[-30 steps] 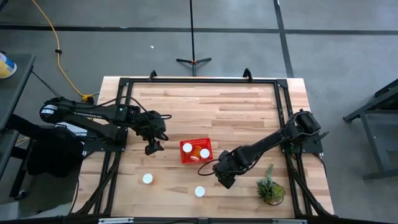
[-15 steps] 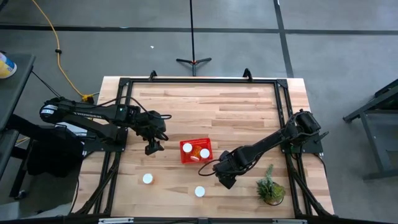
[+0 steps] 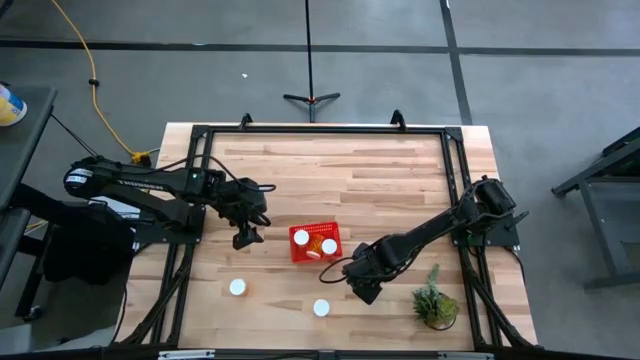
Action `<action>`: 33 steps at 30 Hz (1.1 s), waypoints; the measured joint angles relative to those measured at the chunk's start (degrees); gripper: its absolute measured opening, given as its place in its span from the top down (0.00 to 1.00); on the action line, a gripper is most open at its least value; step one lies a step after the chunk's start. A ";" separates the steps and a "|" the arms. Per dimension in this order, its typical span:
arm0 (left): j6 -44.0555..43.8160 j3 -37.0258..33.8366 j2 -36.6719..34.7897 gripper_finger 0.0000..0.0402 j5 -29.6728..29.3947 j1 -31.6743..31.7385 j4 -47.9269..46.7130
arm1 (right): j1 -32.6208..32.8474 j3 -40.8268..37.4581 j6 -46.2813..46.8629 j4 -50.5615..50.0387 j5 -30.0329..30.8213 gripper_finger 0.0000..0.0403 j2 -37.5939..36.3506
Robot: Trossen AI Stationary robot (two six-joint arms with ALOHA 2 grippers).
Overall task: Pick and place pill bottles into a basket
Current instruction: Put the white pill bottle into the red basket
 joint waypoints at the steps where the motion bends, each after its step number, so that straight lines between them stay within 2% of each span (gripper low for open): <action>1: -0.01 0.00 0.00 0.19 0.00 -0.01 0.00 | 0.00 0.00 0.00 0.02 0.09 0.39 0.00; 14: 0.09 0.00 0.00 0.19 0.02 -0.02 0.11 | 0.00 0.07 0.00 0.68 1.31 0.63 -0.02; 18: 0.10 0.00 0.00 0.19 0.02 0.00 0.11 | 0.00 0.07 -0.02 0.94 1.51 0.63 -0.01; 24: 0.24 0.00 0.00 0.19 0.04 0.00 0.13 | 0.00 0.07 -0.17 2.07 1.58 0.56 0.00; 29: 0.24 0.00 0.00 0.19 0.04 0.00 0.13 | 0.00 0.43 -0.21 3.07 1.75 0.63 0.01; 33: 0.24 0.00 0.00 0.19 0.04 -0.01 0.13 | -0.06 2.80 -1.38 2.66 3.53 0.63 0.04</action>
